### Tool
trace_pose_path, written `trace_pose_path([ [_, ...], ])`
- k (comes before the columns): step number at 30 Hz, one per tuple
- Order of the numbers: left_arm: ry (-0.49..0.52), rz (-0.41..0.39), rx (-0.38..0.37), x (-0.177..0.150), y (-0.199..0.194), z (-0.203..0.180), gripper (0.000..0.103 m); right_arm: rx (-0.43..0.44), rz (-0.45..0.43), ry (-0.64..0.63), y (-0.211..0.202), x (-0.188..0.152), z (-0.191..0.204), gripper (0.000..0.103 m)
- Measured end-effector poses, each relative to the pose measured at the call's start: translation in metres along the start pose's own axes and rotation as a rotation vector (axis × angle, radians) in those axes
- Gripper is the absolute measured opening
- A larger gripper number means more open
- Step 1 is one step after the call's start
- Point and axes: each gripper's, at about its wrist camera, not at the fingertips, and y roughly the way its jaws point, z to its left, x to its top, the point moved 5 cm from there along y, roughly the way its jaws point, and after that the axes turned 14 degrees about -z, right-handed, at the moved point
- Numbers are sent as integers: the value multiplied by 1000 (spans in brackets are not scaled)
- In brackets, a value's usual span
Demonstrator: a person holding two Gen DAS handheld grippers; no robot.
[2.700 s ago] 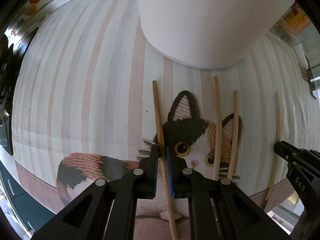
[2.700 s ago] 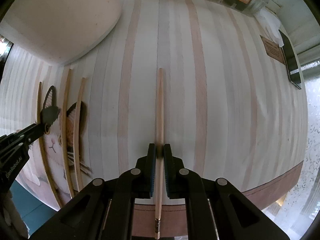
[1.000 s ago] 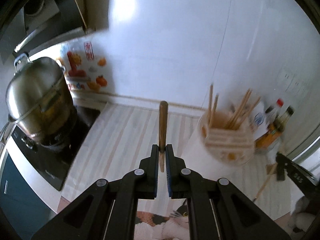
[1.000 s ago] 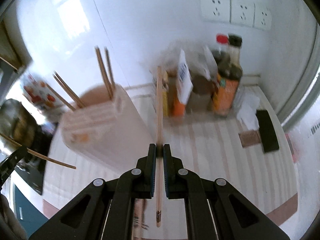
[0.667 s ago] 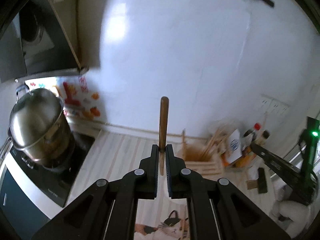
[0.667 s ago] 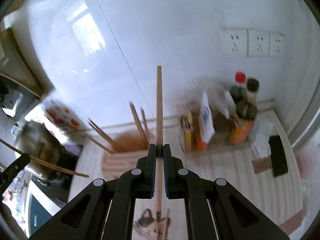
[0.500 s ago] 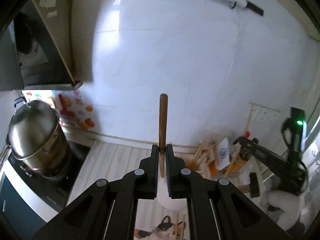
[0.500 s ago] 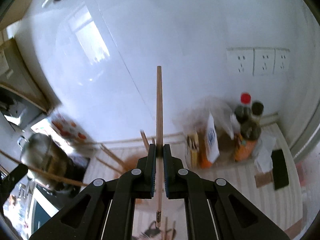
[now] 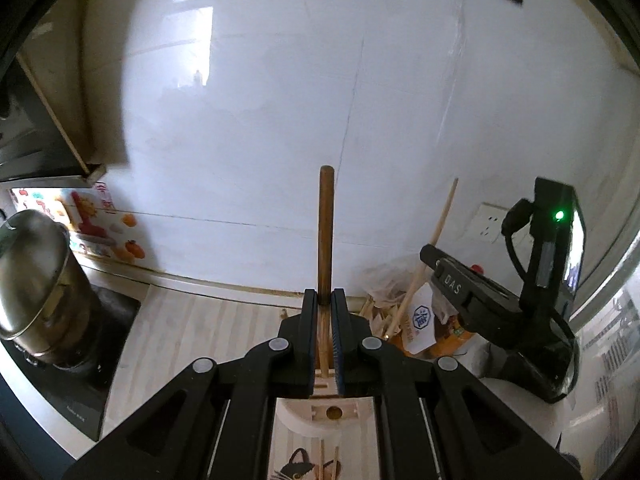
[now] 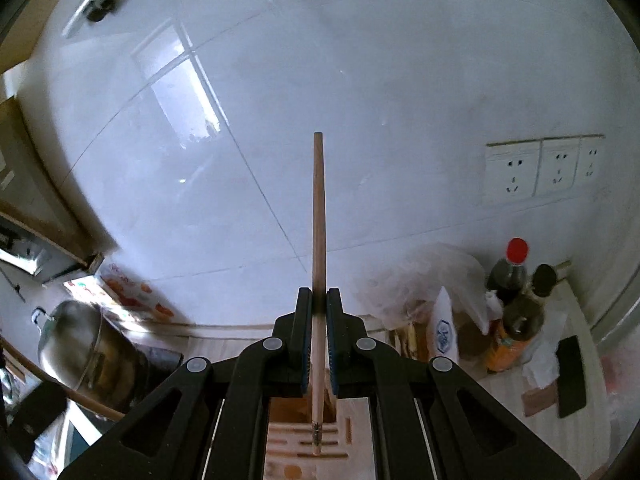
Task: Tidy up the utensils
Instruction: 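Lower the left gripper's chopstick into the holder and open while the right gripper does likewise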
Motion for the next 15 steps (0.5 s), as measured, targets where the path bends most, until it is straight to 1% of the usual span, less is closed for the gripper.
trace_pose_path([
  [6,20,82,9,-16,51,4,4,-20,-12,32,37,-6,-6,7],
  [9,17,120,15,-25,69,10,4,-21,-7,32,53,-14,-8,7],
  [12,2,152,5,-32,77,15,4,-8,-15,15,60,-23,-6,7],
  [15,-18,156,-4,-30,67,13,6,13,-24,5,60,-30,-7,7],
])
